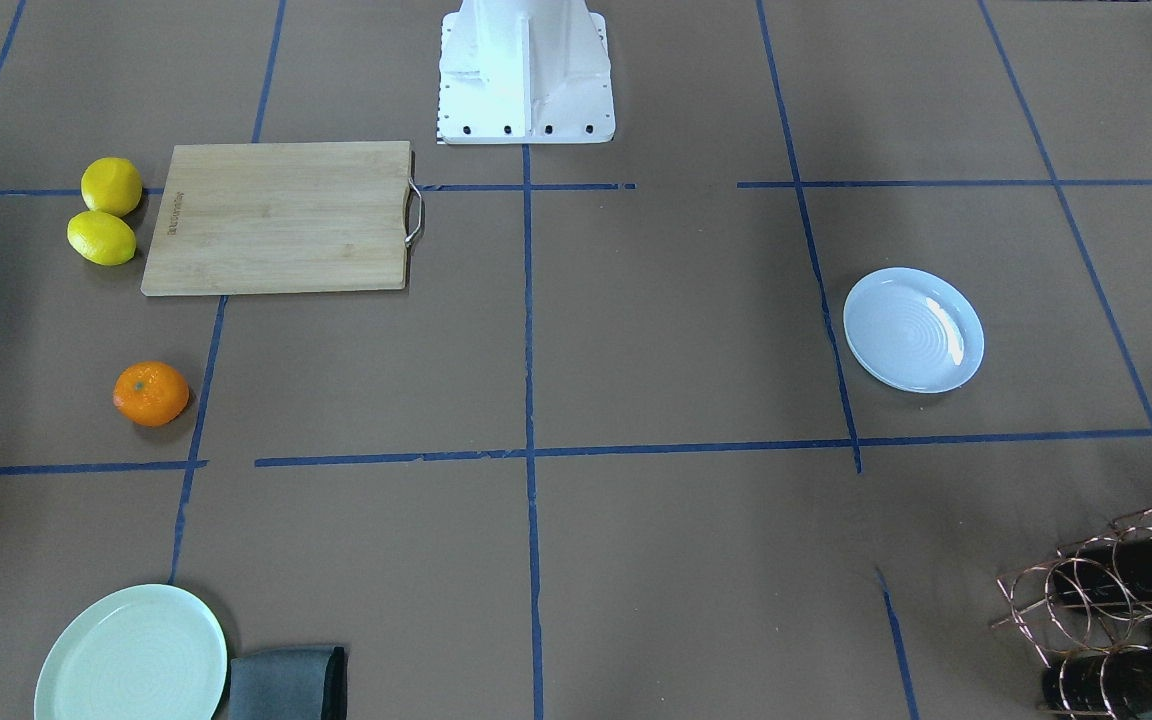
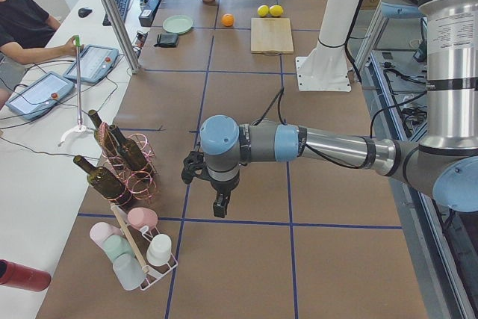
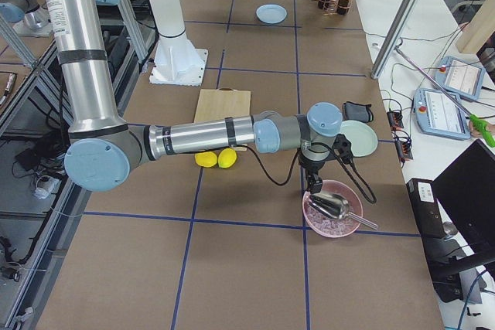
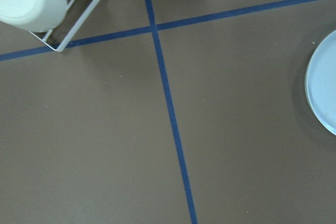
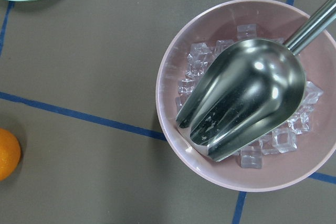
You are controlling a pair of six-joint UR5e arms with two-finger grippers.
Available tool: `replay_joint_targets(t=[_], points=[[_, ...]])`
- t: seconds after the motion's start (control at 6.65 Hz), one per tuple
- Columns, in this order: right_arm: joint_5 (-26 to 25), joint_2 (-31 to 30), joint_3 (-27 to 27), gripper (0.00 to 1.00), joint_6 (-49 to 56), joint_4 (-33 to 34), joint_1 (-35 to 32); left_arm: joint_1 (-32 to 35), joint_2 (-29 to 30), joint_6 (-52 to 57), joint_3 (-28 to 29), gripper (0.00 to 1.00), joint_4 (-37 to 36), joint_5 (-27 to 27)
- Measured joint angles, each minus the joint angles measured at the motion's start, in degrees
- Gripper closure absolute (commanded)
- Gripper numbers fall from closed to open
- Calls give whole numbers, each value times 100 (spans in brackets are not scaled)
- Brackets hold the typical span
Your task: Pick orange to plate
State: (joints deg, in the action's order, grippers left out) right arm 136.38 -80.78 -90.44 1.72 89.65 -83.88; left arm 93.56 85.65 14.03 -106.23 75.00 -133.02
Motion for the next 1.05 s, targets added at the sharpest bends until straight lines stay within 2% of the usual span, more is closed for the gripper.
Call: replay_joint_targets(t=[0.3,0.45,0.75,1.05], points=[[6,1,0,0,-8,-6,-16,25,659,291,-56,0,-919,37],[3,1,2,0,-36,-8,-18,23,849,381,-33,0,-1050,44],[6,4,13,0,-58,-16,-10,6,943,415,-14,0,-1003,18],[-5,-77,112,0,-74,-423,0,4,931,452,-28,0,-750,-2]])
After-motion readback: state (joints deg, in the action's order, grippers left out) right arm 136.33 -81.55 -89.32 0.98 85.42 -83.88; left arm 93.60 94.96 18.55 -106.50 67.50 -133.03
